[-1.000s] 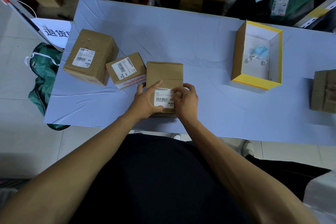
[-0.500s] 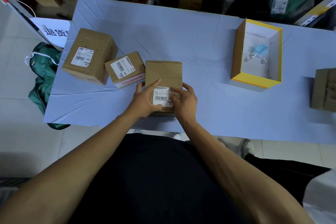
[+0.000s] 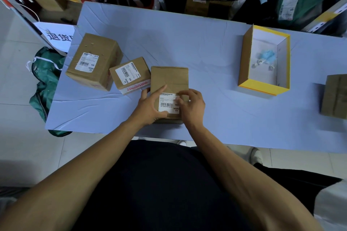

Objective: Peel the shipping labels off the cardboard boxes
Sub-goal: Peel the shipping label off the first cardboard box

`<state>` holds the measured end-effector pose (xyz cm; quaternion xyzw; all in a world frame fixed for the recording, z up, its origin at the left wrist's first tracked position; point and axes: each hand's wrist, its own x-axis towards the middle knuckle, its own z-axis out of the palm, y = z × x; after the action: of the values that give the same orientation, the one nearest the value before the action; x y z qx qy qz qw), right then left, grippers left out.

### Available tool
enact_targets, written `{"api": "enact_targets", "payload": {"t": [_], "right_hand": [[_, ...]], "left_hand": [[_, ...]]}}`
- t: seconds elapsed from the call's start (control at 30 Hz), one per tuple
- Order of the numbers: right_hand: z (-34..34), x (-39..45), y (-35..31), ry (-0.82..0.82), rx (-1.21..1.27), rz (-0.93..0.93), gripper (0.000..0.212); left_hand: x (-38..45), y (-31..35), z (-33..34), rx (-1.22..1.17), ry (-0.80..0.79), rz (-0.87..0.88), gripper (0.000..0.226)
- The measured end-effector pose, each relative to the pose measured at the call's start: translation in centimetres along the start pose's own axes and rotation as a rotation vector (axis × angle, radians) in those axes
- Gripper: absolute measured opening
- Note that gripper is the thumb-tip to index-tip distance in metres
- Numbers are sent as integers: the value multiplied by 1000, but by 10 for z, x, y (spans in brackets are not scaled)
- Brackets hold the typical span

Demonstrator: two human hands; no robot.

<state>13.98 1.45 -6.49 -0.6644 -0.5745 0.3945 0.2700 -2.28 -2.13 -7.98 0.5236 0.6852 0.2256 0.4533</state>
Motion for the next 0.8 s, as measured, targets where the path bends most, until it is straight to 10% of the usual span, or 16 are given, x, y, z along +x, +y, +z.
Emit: {"api": "enact_targets", "payload": {"t": [0.8], "right_hand": [[6,9,2,-2,71,103,10]], "left_hand": [[1,-1,-3,-19,-11,3,97]]}}
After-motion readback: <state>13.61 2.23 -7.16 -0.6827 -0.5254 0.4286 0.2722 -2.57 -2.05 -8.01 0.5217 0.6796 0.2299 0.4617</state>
